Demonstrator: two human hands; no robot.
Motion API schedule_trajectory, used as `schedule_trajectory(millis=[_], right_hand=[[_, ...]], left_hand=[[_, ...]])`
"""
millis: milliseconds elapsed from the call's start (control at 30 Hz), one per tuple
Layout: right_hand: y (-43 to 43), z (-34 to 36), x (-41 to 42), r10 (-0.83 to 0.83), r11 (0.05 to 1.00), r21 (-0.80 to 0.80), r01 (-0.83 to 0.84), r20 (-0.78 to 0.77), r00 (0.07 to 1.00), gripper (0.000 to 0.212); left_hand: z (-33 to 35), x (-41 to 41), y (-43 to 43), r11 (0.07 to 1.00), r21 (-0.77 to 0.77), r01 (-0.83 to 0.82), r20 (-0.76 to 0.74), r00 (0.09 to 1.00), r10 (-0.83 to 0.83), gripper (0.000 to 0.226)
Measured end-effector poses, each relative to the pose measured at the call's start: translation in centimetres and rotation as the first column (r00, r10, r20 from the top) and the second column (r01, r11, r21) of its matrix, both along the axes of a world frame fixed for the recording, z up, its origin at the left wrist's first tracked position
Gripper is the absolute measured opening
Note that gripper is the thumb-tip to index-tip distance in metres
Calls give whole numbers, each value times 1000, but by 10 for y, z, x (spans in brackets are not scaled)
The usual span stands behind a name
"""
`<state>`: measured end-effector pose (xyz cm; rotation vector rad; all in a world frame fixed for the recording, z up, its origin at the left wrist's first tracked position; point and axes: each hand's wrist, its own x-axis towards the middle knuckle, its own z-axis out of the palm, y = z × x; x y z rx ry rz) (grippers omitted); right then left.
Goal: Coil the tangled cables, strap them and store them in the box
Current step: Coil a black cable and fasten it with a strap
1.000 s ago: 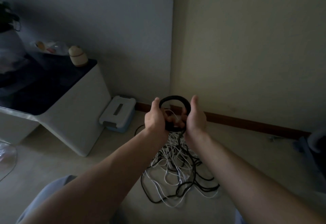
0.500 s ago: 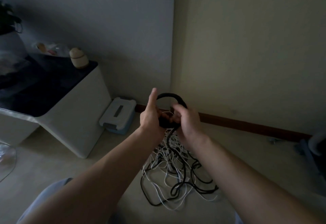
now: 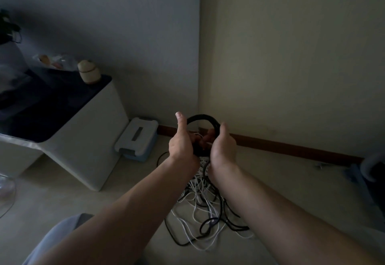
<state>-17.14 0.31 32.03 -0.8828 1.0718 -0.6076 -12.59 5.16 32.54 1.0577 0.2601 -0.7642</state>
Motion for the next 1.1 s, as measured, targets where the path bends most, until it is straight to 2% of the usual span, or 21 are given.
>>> schedule_trajectory(millis=[100,300,367,433,500,600,700,800,867,900,1000,1033,1100], right_hand=[[-8,5,1,-35,998,57,34,20,999,57],[-13,16,-1,-156,974,193,120,181,971,40],[-16,19,-2,-170,972,193,133,193,966,39],[-22,19,-2,-141,988,71,134,100,985,41],[-31,19,-2,-129,982,-141,122,-41,991,45],[-46,17,-7,-100,899,-438,11,-180,979,52],[-49,14,-9,-44,792,-601,-109,-233,971,55],[-41,11,-9,11,689,-700,-188,-249,968,58],[-37,11,-10,55,608,-753,-252,-277,959,59],[-37,13,-10,80,561,-772,-300,-309,948,59],[-34,20,-9,186,438,-771,-463,-426,885,57],[-32,20,-9,217,426,-758,-494,-445,869,56],[-31,17,-7,251,478,-733,-483,-413,876,51]], left_hand=[[3,-6,-1,995,-93,36,-78,996,-43,90],[2,-16,-6,996,-43,84,-25,996,-85,69],[2,-17,-5,995,-21,94,43,995,-93,71],[0,-17,-3,989,66,129,138,981,-137,73],[0,-15,-1,971,165,173,193,960,-203,67],[4,-2,1,958,235,161,316,920,-232,47],[10,11,6,926,317,205,469,814,-341,34],[15,10,10,903,348,253,420,819,-391,37],[21,9,12,878,370,302,351,830,-433,50],[23,11,13,863,405,303,377,804,-459,54],[24,20,13,829,531,173,522,705,-481,54],[23,22,13,816,558,152,518,704,-485,56],[19,22,10,781,611,131,492,710,-504,60]])
